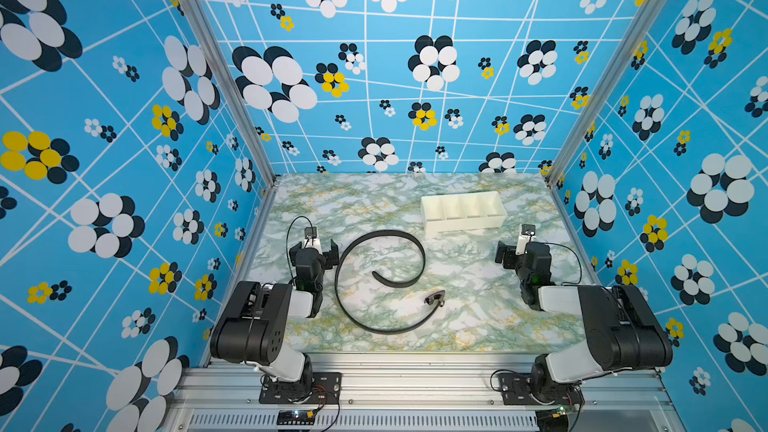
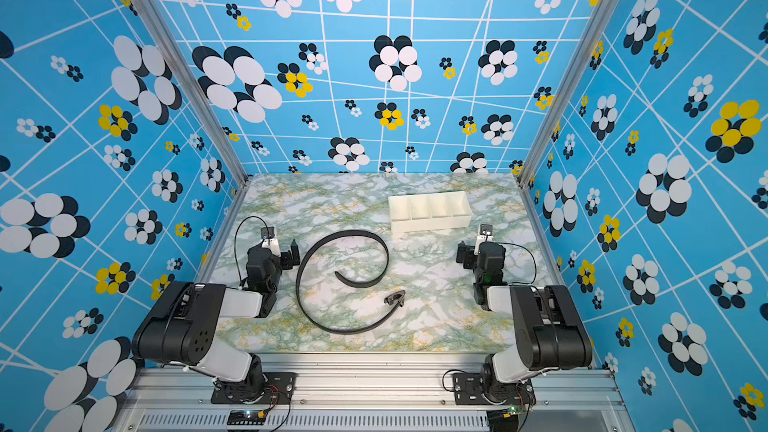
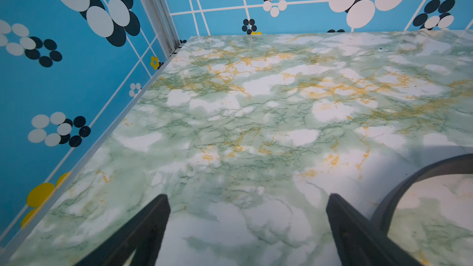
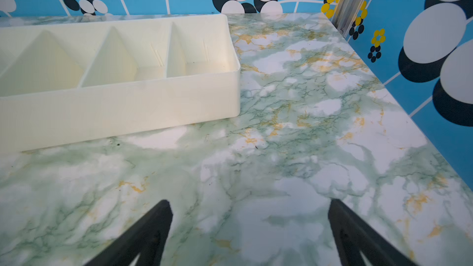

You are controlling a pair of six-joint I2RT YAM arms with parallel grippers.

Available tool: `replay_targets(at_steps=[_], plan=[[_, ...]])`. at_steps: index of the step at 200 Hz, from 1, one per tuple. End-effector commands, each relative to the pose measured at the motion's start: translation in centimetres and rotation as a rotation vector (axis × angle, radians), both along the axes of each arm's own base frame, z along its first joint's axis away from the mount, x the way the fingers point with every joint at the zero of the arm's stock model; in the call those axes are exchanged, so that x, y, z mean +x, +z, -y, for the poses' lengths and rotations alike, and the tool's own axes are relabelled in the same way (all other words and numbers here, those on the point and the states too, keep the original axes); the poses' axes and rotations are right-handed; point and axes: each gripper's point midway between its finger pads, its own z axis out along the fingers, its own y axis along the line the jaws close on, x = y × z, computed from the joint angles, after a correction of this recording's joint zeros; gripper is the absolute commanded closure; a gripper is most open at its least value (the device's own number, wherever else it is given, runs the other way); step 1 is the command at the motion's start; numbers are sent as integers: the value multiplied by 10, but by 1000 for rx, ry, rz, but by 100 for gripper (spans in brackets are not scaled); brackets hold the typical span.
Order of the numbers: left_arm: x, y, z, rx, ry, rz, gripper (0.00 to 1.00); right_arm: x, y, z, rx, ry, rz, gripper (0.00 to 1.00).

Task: Place the belts into the storage roll
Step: Roll the belt at the center of the board.

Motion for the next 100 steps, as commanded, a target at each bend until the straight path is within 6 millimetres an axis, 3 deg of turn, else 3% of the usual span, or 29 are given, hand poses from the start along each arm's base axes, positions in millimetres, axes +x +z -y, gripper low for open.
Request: replay_targets(at_steps=[1, 100], plan=[[6, 4, 1, -20, -13, 8, 1, 5, 10, 0, 10, -2, 28, 1], [9, 2, 5, -60, -71, -8, 1, 6, 11, 0, 12, -3, 30, 1]])
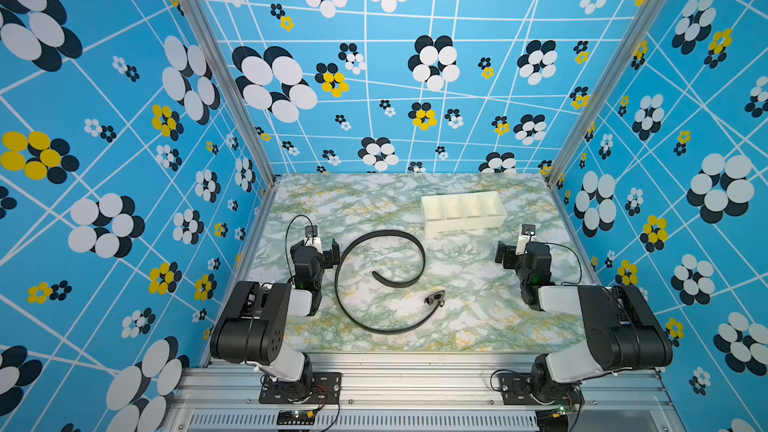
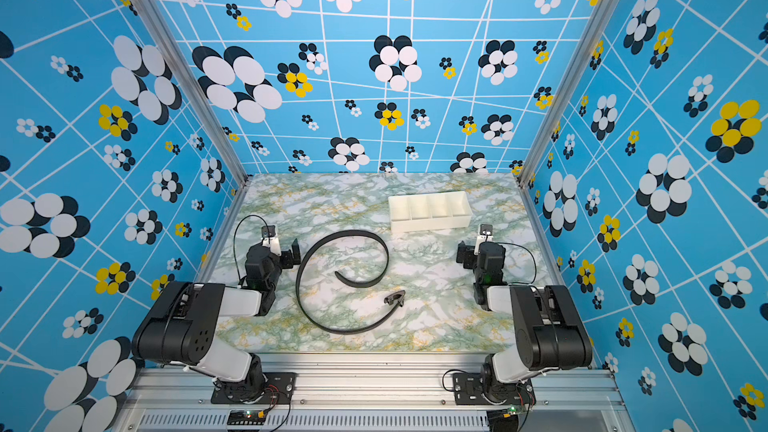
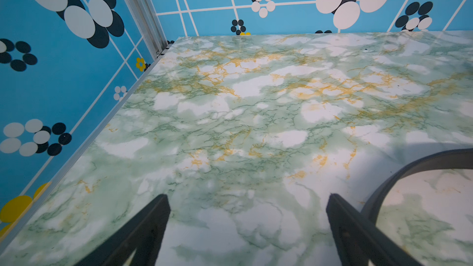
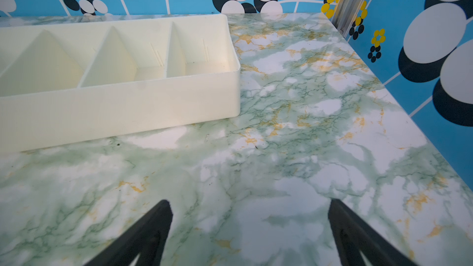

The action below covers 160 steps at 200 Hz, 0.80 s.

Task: Place the belts into the storage roll
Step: Roll the belt at the center of the board.

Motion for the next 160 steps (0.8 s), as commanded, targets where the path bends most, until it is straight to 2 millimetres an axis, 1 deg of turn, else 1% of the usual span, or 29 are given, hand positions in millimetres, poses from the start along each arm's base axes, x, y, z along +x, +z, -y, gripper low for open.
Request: replay_targets(at_steps=[1, 12, 20, 27, 29, 34, 38, 47, 55, 63, 64, 70, 72, 77, 82, 93, 98, 101, 109, 122, 130, 141, 160], plan=[[5, 3, 0, -36, -20, 3, 1, 6, 11, 0, 12, -2, 29, 1], [4, 5, -2, -33, -6, 8, 1, 6, 10, 0, 10, -2, 28, 1], [4, 14, -7, -28, 31, 18, 0, 6, 13, 2, 6, -11, 36, 1], [2, 21, -10, -20, 59, -5, 0, 6, 20, 8, 5, -54, 46, 1], [3, 27, -11, -18, 65, 3, 0, 6, 22, 10, 4, -66, 43, 1], [2, 33, -12, -13, 77, -21, 0, 7, 28, 13, 3, -85, 19, 1], [1, 38, -12, -12, 80, -34, 1, 6, 30, 13, 2, -84, -31, 1], [3, 51, -11, -25, 88, -43, 0, 11, 45, 8, 17, -63, -88, 1], [4, 59, -7, -59, 92, -43, 0, 16, 59, 0, 82, -47, -106, 1], [5, 65, 1, -93, 76, -44, 0, 19, 69, -15, 137, 24, -130, 2], [5, 67, 2, -97, 74, -41, 0, 22, 75, -17, 145, 34, -119, 2], [4, 69, 8, -107, 69, -58, 0, 20, 78, -28, 181, 77, -153, 2], [3, 68, 10, -109, 68, -68, 0, 21, 83, -31, 193, 85, -150, 2], [2, 71, 16, -112, 67, -81, 1, 19, 86, -37, 232, 97, -171, 3], [0, 71, 24, -109, 49, -100, 2, 17, 89, -47, 279, 122, -188, 4], [-9, 73, 45, -78, 2, -130, 3, 5, 92, -75, 333, 208, -226, 7], [-14, 73, 54, -61, -13, -139, 3, -2, 91, -82, 336, 218, -243, 7], [-17, 73, 60, -51, -23, -143, 3, -8, 90, -96, 336, 247, -259, 7], [-26, 74, 73, -40, -51, -148, 3, -21, 87, -114, 353, 279, -296, 7], [-41, 70, 89, -63, -77, -176, 4, -45, 77, -138, 410, 309, -360, 7], [-51, 66, 93, -76, -79, -204, 4, -59, 72, -154, 453, 342, -385, 7], [-61, 62, 94, -110, -55, -235, 4, -80, 62, -166, 492, 346, -419, 8], [-77, 51, 99, -155, -58, -291, 7, -111, 48, -176, 517, 315, -474, 8]])
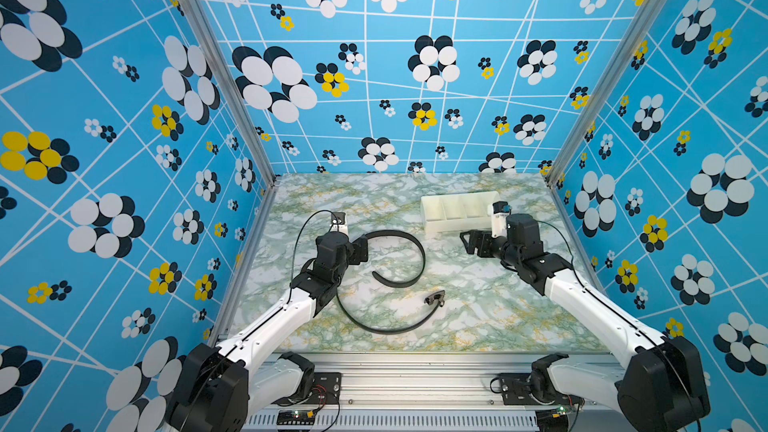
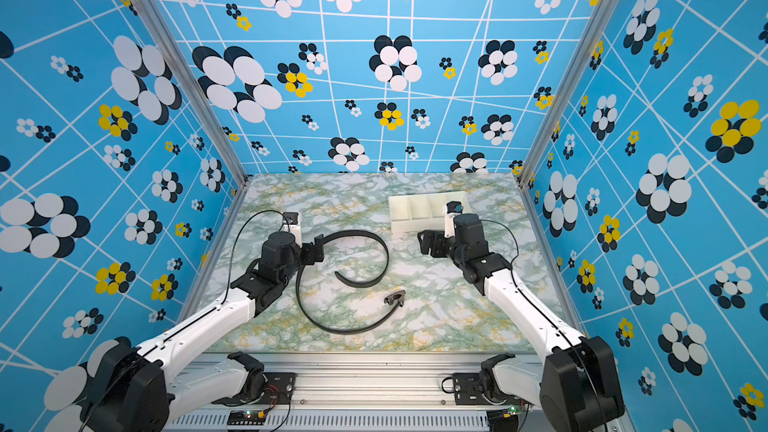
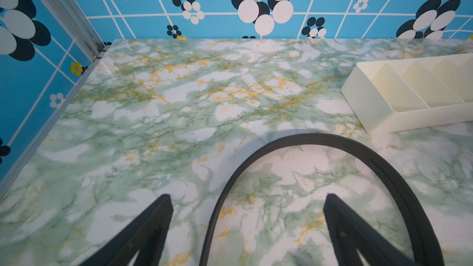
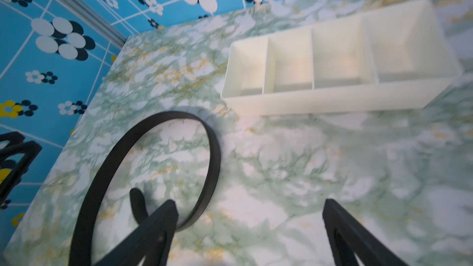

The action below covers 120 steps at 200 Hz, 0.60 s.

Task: Place the belts into the storage roll
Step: Roll the belt at the center of the board.

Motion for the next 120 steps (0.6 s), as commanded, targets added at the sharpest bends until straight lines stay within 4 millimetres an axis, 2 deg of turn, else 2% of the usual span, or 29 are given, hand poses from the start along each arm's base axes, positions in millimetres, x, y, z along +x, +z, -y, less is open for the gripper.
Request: replay_targets(at_steps=[1, 20, 39, 55, 79, 120], plan=[[-30, -34, -12, -22, 75, -152, 7, -50, -35, -6, 51, -48, -205, 8], [-38, -45, -7, -64, 82, -203, 8, -77, -50, -19, 4, -17, -271, 8], [-39, -55, 5, -77, 62, -237, 9, -93, -64, -30, -22, 5, -327, 8], [-37, -62, 20, -56, 36, -277, 9, -98, -71, -38, 5, 1, -352, 9], [-35, -70, 49, -59, -9, -339, 9, -99, -71, -55, 93, 8, -365, 11], [-35, -98, 90, -127, -19, -442, 9, -109, -77, -73, 137, -2, -431, 12]])
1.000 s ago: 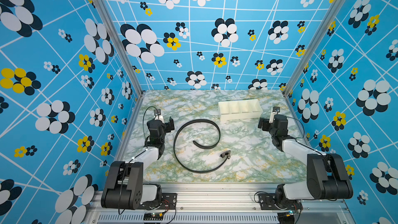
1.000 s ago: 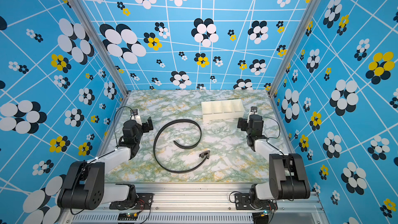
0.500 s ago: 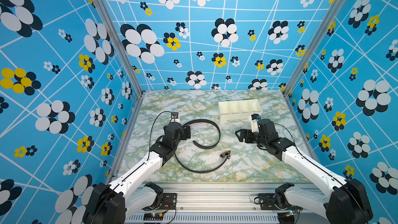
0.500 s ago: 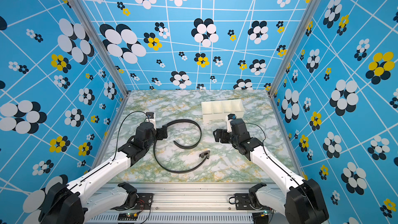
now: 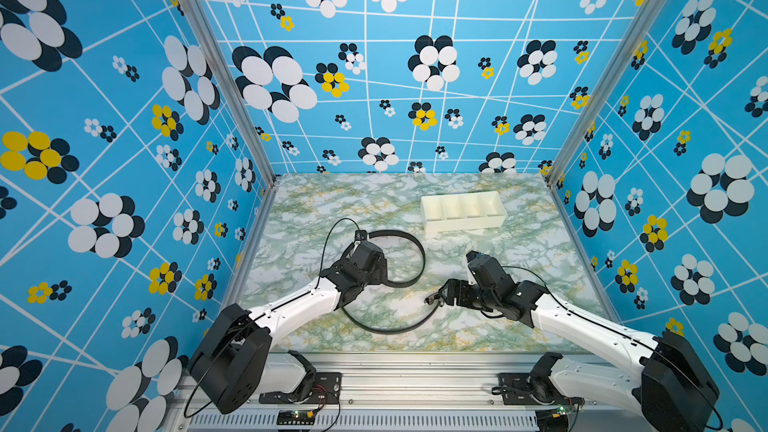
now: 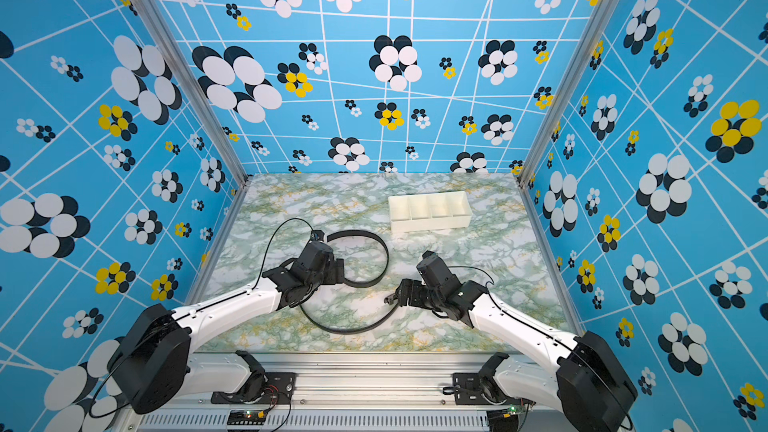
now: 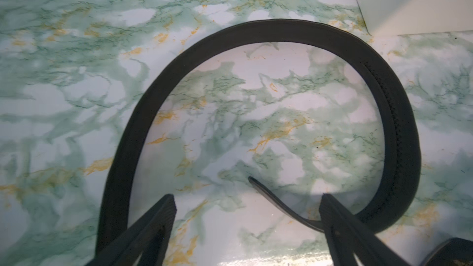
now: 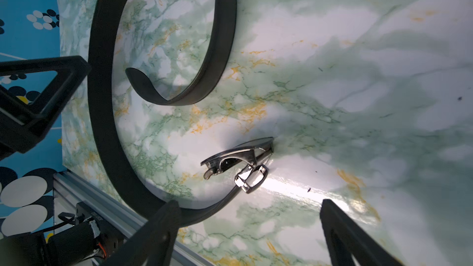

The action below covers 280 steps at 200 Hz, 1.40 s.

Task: Place the belts into the storage roll
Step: Roll the belt at the center of the board.

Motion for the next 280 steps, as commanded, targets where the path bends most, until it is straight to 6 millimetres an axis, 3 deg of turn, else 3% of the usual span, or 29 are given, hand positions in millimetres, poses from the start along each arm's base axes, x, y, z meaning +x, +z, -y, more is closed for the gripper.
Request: replay_targets(at_steps=[1, 39, 72, 126, 137, 157, 208, 221, 226, 247, 280], plan=[[-1, -8, 22, -64, 25, -61, 9, -3, 1, -14, 61, -41, -44, 12], [-6, -26, 33, -28, 82, -186, 13, -7, -18, -20, 60, -87, -116, 14], [-12, -43, 48, -85, 135, -309, 13, 0, -23, -28, 58, -108, -125, 14], [-26, -75, 60, -154, 171, -424, 22, 7, -31, -28, 44, -145, -132, 18], [-27, -81, 58, -136, 177, -432, 26, 8, -33, -28, 35, -149, -132, 22], [-28, -90, 55, -101, 168, -443, 39, 10, -37, -30, 26, -149, -140, 40], [-29, -98, 51, -55, 130, -474, 56, 14, -50, -33, -46, -128, -168, 40], [-27, -94, 49, -47, 115, -470, 56, 15, -54, -32, -70, -124, -176, 43], [-27, -92, 47, -39, 108, -469, 61, 15, -56, -32, -75, -122, -180, 46], [-25, -86, 36, 16, 77, -465, 63, 16, -60, -34, -87, -117, -190, 57], [-23, -83, 12, 38, 66, -487, 69, 18, -55, -35, -79, -118, -172, 56]])
